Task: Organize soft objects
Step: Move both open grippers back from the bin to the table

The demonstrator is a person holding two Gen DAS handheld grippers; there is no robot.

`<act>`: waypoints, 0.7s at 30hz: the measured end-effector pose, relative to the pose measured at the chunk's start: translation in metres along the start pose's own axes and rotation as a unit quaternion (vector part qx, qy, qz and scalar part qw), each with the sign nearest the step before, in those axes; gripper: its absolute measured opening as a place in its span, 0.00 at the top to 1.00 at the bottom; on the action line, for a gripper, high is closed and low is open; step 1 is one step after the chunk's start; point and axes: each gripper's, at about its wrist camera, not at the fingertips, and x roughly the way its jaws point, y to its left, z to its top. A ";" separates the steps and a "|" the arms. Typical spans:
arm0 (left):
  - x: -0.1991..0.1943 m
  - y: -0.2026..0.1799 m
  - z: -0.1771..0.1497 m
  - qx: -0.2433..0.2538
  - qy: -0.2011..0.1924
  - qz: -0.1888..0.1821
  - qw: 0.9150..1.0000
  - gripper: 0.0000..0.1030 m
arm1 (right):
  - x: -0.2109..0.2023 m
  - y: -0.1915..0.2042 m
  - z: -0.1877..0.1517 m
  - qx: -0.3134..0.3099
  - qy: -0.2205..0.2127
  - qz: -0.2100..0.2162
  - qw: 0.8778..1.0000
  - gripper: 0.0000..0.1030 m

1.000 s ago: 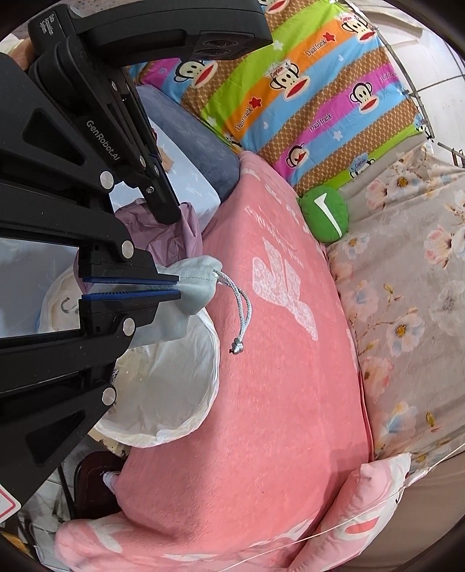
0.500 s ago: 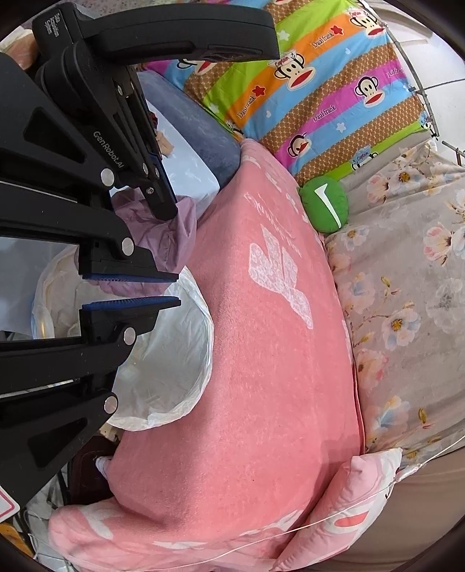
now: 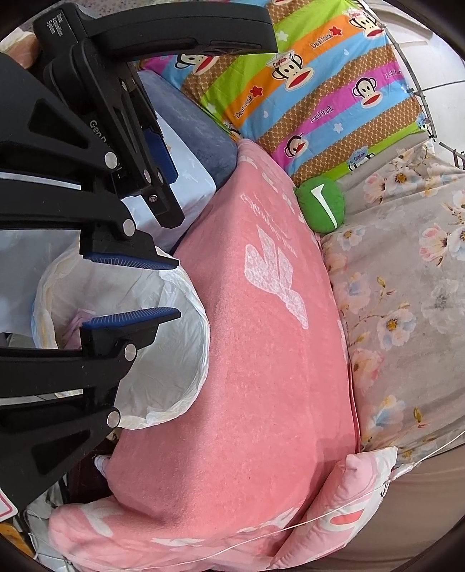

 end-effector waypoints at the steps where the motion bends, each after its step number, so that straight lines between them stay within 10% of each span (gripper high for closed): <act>1: -0.001 0.000 0.000 0.001 -0.001 0.000 1.000 0.46 | -0.001 0.000 0.000 0.000 0.000 0.000 1.000 0.77; 21: -0.016 0.049 -0.014 -0.047 -0.013 0.025 0.998 0.46 | 0.018 0.037 -0.008 -0.035 0.024 0.022 0.999 0.71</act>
